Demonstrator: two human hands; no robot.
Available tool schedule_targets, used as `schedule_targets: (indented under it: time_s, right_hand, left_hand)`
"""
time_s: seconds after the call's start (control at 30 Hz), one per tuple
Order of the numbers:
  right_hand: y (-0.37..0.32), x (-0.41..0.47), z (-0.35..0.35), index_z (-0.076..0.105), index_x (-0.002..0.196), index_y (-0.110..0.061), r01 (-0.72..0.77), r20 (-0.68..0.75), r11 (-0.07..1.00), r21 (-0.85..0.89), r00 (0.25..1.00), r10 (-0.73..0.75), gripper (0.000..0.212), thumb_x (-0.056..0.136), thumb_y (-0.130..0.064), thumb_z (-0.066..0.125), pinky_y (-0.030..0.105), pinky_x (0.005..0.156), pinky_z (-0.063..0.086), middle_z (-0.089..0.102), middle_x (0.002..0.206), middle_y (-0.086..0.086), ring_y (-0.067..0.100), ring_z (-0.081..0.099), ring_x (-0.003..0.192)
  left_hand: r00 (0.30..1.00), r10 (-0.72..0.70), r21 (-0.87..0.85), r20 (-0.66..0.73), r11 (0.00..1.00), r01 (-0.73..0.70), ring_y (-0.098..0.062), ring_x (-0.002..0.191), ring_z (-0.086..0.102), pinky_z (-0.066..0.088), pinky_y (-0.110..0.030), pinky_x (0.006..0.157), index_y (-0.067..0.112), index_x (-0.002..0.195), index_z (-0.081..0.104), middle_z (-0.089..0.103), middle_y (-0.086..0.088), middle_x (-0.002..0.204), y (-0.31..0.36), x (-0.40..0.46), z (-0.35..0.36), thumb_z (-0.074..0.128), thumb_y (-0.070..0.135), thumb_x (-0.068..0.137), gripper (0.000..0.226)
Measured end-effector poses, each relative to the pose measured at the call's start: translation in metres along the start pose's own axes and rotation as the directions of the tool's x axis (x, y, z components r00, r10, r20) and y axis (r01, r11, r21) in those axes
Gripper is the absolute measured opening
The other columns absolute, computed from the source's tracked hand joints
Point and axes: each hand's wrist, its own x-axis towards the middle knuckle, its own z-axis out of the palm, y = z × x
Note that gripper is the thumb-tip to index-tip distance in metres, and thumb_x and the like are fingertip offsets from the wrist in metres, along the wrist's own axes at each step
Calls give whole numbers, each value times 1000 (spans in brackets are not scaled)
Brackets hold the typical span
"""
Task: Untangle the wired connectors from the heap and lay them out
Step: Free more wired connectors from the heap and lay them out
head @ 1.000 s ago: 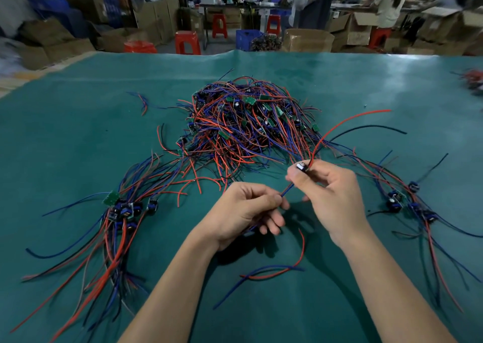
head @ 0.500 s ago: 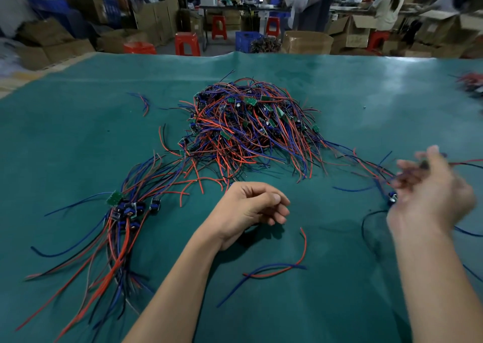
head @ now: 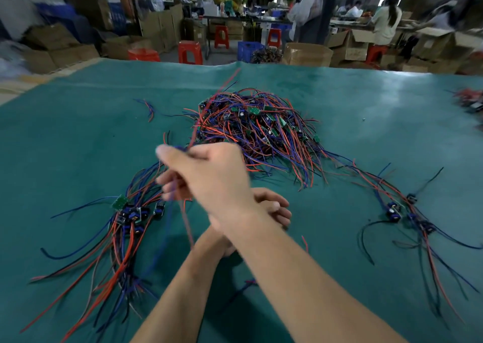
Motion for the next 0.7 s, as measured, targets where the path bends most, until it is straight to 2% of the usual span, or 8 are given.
schedule_targets:
  time_s: [0.1, 0.2, 0.3, 0.37, 0.5, 0.57, 0.63, 0.7]
  right_hand:
    - [17, 17, 32, 68, 75, 4, -27, 100, 916, -400, 992, 73, 44, 94, -35, 71, 53, 82, 61, 75, 80, 18, 36, 73, 76]
    - [22, 29, 38, 69, 92, -2, 85, 186, 617, -782, 977, 100, 52, 91, -53, 64, 34, 84, 52, 72, 101, 18, 36, 66, 100]
    - [10, 40, 11, 74, 92, -14, 184, 205, 408, -894, 979, 10, 29, 87, -42, 68, 34, 82, 55, 73, 96, 11, 34, 66, 95]
    - [2, 49, -19, 76, 95, -19, 153, 131, 310, -938, 987, -91, 19, 84, -31, 67, 37, 86, 57, 75, 98, 9, 34, 68, 97]
    - [-2, 71, -84, 64, 122, -16, -9, -18, 49, -999, 982, -187, 29, 92, -18, 63, 44, 96, 51, 66, 121, 9, 36, 56, 118]
    - [1, 80, -109, 57, 129, -15, -48, -54, 43, -998, 989, -137, 34, 96, -25, 64, 44, 96, 51, 65, 121, 8, 36, 55, 119]
    - [3, 88, -120, 57, 133, -19, -59, -69, 116, -992, 994, -87, 40, 97, -34, 65, 43, 93, 53, 68, 117, 4, 32, 60, 114]
    - [4, 95, -121, 61, 127, -25, -62, -81, 154, -986, 990, -119, 36, 95, -41, 65, 40, 87, 54, 70, 110, 1, 29, 63, 107]
  left_hand:
    - [999, -16, -46, -32, 999, 15, -13, 58, 69, 55, -19, 55, -2, 89, 61, 72, -8, 68, 4, 2, 5, 43, -10, 99, 22]
    - [1000, -11, -74, -20, 997, 10, -14, 58, 69, 55, -19, 56, -3, 90, 61, 71, -9, 68, 4, 1, 5, 44, -11, 98, 21]
    - [999, 26, -24, -20, 999, -27, -21, 72, 69, 58, -34, 74, -5, 96, 62, 71, -15, 82, 2, -2, 2, 46, -12, 96, 17]
    - [996, 86, 5, -39, 996, -86, -27, 83, 63, 52, -45, 84, -7, 100, 63, 68, -20, 95, 1, -5, 2, 46, -13, 96, 19]
    - [998, 61, -59, -6, 996, -61, -19, 71, 67, 57, -26, 70, -3, 97, 65, 69, -18, 89, 1, -6, 4, 48, -7, 97, 17]
    - [999, 46, -83, 6, 995, -45, -20, 72, 69, 57, -23, 69, -3, 101, 63, 70, -18, 88, 1, -4, 2, 47, -7, 98, 17]
    - [999, 45, -90, 6, 995, -44, -21, 73, 70, 57, -23, 70, -3, 101, 64, 71, -18, 87, 1, -4, 1, 47, -6, 98, 18]
    - [999, 49, -100, 12, 994, -47, -21, 74, 70, 57, -23, 69, -2, 100, 64, 72, -17, 86, 0, -5, 2, 47, -6, 97, 18]
